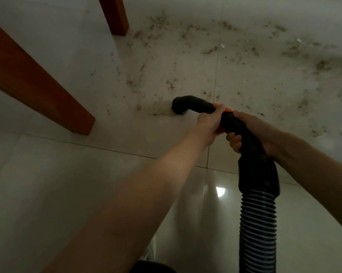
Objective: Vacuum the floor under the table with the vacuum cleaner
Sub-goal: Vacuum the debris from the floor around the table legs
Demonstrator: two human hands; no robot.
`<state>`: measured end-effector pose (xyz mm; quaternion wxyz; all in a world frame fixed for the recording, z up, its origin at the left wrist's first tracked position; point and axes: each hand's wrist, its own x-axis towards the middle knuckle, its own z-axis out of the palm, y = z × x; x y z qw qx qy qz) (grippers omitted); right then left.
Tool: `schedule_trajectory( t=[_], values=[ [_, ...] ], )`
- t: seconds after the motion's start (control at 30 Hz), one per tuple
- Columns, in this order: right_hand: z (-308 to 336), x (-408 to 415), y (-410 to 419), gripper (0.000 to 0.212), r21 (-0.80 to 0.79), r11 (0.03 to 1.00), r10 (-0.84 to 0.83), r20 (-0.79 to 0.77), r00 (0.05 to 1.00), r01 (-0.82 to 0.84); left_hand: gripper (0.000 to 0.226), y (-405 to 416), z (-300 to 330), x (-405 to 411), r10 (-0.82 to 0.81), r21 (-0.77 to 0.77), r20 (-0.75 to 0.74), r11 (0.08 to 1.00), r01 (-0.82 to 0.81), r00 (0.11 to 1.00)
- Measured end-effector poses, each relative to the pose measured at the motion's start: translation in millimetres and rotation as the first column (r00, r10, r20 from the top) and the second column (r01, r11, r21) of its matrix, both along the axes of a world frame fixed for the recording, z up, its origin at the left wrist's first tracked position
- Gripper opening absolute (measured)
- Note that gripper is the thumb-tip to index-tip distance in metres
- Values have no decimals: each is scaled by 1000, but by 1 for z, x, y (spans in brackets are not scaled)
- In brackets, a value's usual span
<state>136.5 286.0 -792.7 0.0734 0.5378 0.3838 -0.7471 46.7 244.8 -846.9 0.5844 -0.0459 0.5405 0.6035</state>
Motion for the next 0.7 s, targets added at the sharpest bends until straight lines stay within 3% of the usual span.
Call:
schedule_trajectory(
  t=[0.17, 0.53, 0.7],
  values=[
    [0, -18, -3, 39, 50, 996, 70, 17, 997, -70, 20, -3, -2, -15, 68, 25, 9, 997, -68, 998],
    [6, -8, -12, 42, 7, 984, 179, 81, 981, -180, 21, -31, -10, -10, 12, 96, 11, 995, -13, 1000],
    [8, -21, -20, 42, 46, 977, 203, 78, 976, -207, 23, -35, -6, -20, 70, 65, 22, 995, -72, 997]
  ],
)
